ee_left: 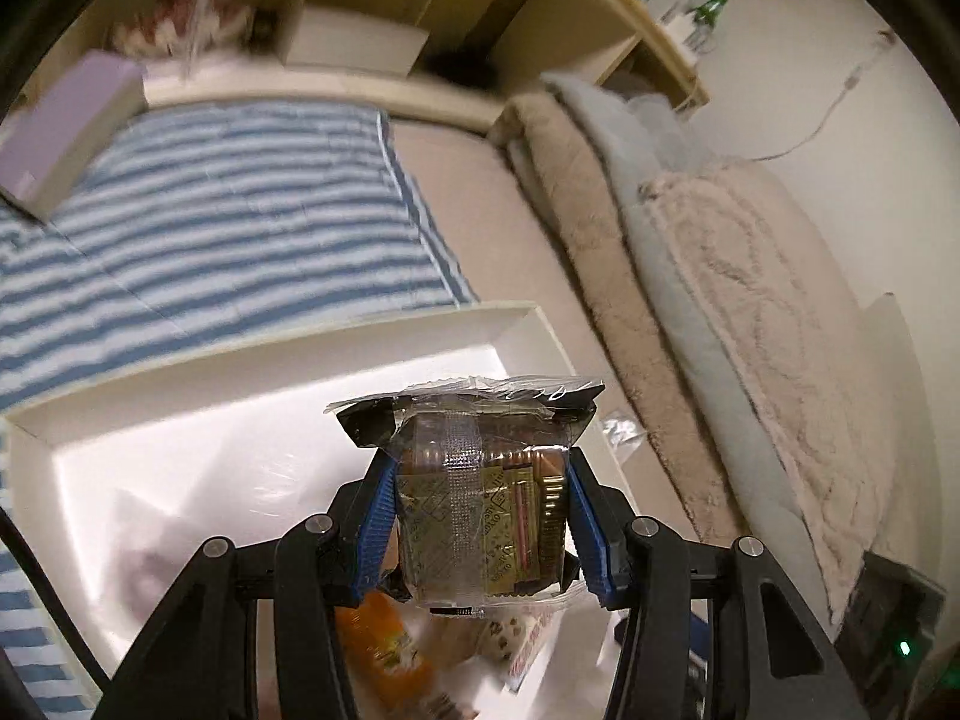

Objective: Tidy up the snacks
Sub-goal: 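Lower both packets into the white box and open both grippers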

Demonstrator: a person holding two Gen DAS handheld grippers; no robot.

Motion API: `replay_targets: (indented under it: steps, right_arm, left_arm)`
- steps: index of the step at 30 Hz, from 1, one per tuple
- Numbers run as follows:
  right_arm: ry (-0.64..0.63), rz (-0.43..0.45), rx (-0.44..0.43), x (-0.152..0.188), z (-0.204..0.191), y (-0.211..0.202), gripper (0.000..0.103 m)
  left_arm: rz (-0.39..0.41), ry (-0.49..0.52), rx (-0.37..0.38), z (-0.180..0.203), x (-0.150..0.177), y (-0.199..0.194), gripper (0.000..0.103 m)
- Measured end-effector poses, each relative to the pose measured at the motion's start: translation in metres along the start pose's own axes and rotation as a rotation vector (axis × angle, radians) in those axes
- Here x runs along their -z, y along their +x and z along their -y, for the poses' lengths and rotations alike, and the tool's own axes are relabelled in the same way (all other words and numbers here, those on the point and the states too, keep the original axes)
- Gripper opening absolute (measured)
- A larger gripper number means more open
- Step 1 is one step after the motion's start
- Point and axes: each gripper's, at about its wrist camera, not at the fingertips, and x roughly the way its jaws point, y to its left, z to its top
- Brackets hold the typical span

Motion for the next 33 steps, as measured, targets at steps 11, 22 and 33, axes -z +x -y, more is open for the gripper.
replay_targets:
  steps: [11, 22, 33]
  right_arm:
    - [-0.017, -0.122, 0.058, 0.006, 0.005, 0.042, 0.046]
    - [-0.072, -0.180, 0.006, 0.014, -0.018, 0.060, 0.046]
    - [0.016, -0.094, 0.047, 0.005, 0.009, 0.029, 0.049]
  left_arm:
    - [-0.047, 0.010, -0.035, -0.001, -0.008, 0.080, 0.051]
    - [0.002, -0.072, -0.025, -0.026, -0.026, 0.081, 0.053]
    - [0.052, 0.107, -0.011, 0.014, 0.007, 0.023, 0.081]
